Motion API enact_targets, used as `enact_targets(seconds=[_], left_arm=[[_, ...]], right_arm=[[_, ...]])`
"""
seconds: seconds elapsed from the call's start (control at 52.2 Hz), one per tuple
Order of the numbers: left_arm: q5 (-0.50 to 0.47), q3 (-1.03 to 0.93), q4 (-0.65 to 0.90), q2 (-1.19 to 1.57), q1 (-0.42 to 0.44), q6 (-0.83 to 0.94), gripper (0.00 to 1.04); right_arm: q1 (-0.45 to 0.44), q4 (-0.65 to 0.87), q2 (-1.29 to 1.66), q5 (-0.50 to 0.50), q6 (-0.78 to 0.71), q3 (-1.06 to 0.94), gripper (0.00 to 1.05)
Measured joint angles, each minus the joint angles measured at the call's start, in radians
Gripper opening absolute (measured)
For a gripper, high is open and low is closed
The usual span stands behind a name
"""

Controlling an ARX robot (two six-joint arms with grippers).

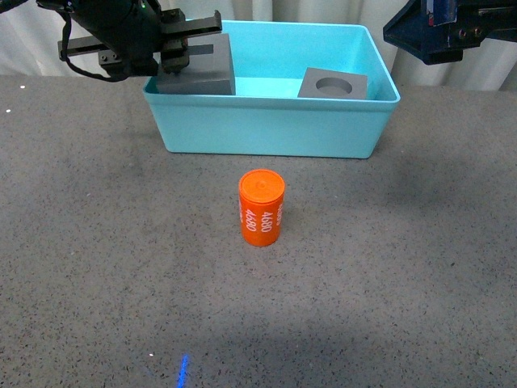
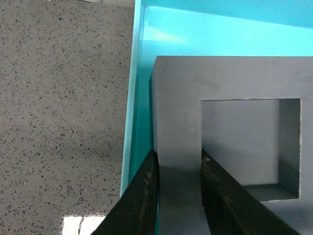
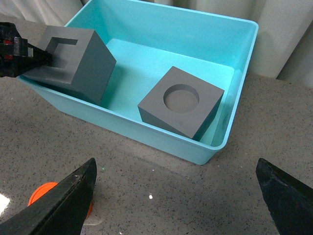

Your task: Place gray and orange parts in blue box

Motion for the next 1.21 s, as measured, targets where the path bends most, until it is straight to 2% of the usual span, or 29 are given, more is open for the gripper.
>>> enact_targets(seconds=[0.345, 0.575, 0.766, 0.862, 0.977, 1.207], left_arm=[[-0.018, -0.001, 0.009, -0.021, 0.003, -0.014, 0.67], [-0.030, -0.103, 0.109, -0.142, 0.008, -0.038, 0.99], [-0.061, -0.309, 0.296, -0.356, 0.016, -0.010, 0.98], [-0.062, -0.500, 0.442, -0.520, 0.030, 0.008, 0.98], [-0.096, -0.740, 0.540, -0.706, 0.047, 0.046, 0.98], [-0.133, -1.041, 0.573, -0.935, 0.091, 0.055, 0.98]], right_arm=[[0.000, 0.000, 0.000, 0.000, 0.000, 0.000, 0.95], [0.000, 0.000, 0.000, 0.000, 0.000, 0.000, 0.95], [0.000, 0.000, 0.000, 0.000, 0.000, 0.000, 0.95], [0.000, 0.000, 0.000, 0.000, 0.000, 0.000, 0.95], [0.000, 0.000, 0.000, 0.000, 0.000, 0.000, 0.95], [0.000, 0.000, 0.000, 0.000, 0.000, 0.000, 0.95]])
